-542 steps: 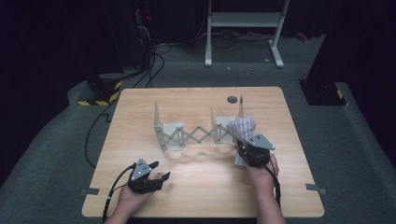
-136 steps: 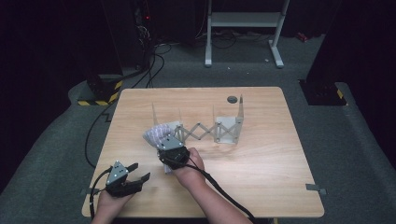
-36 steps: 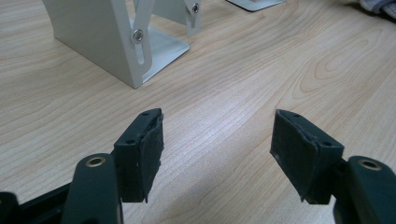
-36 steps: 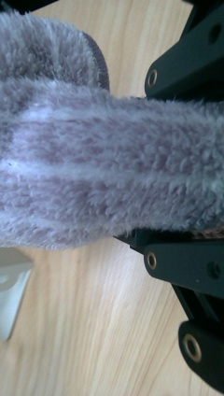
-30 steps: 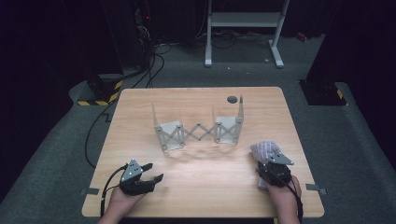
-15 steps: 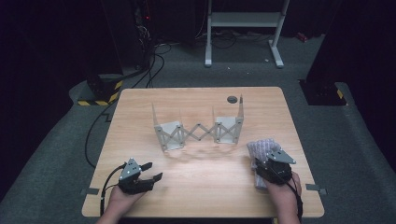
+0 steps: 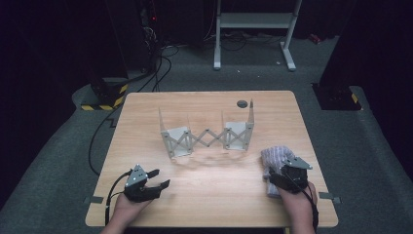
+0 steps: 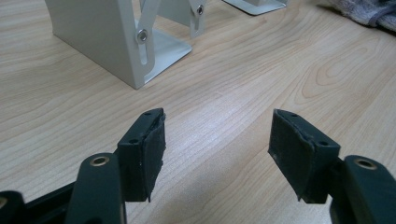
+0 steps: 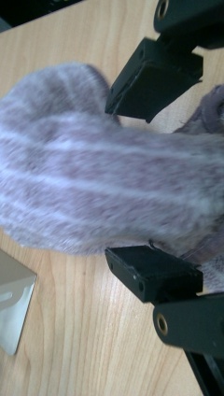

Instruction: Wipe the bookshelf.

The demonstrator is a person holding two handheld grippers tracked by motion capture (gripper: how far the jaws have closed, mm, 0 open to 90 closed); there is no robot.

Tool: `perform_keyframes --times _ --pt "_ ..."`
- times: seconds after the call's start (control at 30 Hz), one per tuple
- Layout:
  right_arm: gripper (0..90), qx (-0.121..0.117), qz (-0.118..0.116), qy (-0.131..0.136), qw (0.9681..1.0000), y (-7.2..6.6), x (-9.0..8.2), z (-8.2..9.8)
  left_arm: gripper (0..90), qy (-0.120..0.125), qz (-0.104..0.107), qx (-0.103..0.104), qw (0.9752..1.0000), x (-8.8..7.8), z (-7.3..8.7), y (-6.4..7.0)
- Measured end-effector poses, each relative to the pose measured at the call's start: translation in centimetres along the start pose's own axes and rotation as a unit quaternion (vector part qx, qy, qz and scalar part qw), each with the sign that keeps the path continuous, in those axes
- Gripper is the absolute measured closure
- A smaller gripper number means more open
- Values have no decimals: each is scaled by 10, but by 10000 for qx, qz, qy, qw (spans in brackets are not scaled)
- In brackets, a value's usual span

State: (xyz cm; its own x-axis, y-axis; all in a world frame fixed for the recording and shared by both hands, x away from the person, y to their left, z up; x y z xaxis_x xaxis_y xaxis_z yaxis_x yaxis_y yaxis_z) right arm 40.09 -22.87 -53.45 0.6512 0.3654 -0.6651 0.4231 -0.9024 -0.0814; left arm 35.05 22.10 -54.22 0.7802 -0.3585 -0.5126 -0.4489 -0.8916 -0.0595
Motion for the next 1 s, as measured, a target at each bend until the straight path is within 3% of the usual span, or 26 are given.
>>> perform_keyframes --times 0.23,0.37,0.5,0.63,0.73,0.87,1.0 --pt "246 -110 75 312 9994 -7 -12 -9 361 -4 34 8 10000 2 -1 1" --pt "265 -182 6 539 9984 -17 -21 -17 364 -10 68 22 10000 3 -2 3" --pt "388 -353 -199 893 9952 -37 -23 -27 372 -11 74 57 10000 3 -3 4" --pt "513 -467 -531 992 9926 -63 -6 -45 383 11 105 62 9999 2 -2 4" --pt "594 -755 -491 972 9912 -76 13 -66 382 39 108 88 9999 0 -2 3" --pt "665 -667 -277 852 9937 -74 41 -88 382 48 109 44 9999 -1 -3 2" --pt "699 -593 -134 776 9951 -68 53 -92 382 29 72 46 10000 -2 -1 1"
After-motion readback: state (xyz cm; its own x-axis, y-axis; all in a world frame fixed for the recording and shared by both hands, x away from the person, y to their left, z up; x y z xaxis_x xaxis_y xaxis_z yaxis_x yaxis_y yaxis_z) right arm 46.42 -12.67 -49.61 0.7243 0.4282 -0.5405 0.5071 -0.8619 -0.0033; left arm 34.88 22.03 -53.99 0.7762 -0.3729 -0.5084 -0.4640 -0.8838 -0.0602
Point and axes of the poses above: each handheld gripper's, and its own axes: x roughly forward along the jaws, z roughly out of its underside, y roughly to its right, the point moved 6 cm from there along x, roughly forward along the jaws, and after that the axes turned 15 degrees about -z, right-handed, at the moved point
